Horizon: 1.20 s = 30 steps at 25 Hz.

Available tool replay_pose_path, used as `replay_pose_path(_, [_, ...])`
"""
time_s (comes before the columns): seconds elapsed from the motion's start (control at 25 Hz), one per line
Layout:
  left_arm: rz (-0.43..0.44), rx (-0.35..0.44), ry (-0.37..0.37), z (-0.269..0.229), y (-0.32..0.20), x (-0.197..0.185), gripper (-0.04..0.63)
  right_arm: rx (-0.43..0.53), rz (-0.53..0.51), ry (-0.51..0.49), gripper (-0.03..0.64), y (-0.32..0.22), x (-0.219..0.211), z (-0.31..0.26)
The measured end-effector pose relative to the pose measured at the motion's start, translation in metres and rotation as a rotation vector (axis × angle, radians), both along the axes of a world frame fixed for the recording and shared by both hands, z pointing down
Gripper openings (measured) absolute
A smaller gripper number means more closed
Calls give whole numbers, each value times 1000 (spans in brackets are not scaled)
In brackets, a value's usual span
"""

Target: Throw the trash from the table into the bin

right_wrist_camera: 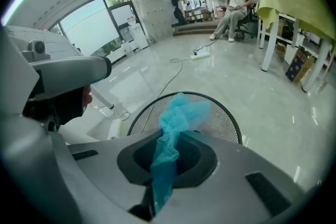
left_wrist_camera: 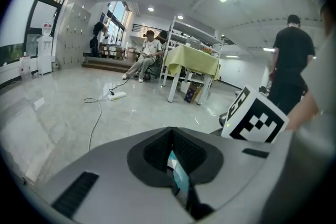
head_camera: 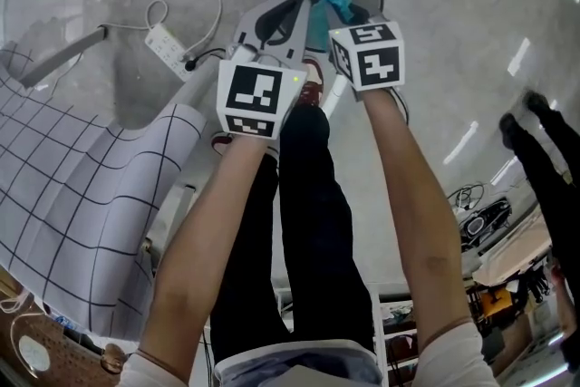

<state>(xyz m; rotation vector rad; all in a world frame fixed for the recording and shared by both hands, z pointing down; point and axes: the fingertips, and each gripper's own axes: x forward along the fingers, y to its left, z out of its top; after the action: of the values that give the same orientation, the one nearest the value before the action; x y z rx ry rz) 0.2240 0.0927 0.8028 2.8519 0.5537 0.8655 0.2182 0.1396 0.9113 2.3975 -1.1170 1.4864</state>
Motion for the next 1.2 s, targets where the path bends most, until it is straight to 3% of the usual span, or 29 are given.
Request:
replay_pose_path(0.76, [-13, 0, -2, 29, 2, 3, 6, -76, -57, -124, 29, -9, 1, 61])
replay_pose_path(0.92, [-23, -4, -2, 32, -5, 3, 6, -86, -29, -158, 29, -6, 2, 69])
replay_pose_path(1.2, [-46, -12, -3, 33, -13, 6, 6, -96, -25, -150, 31, -6, 1, 72])
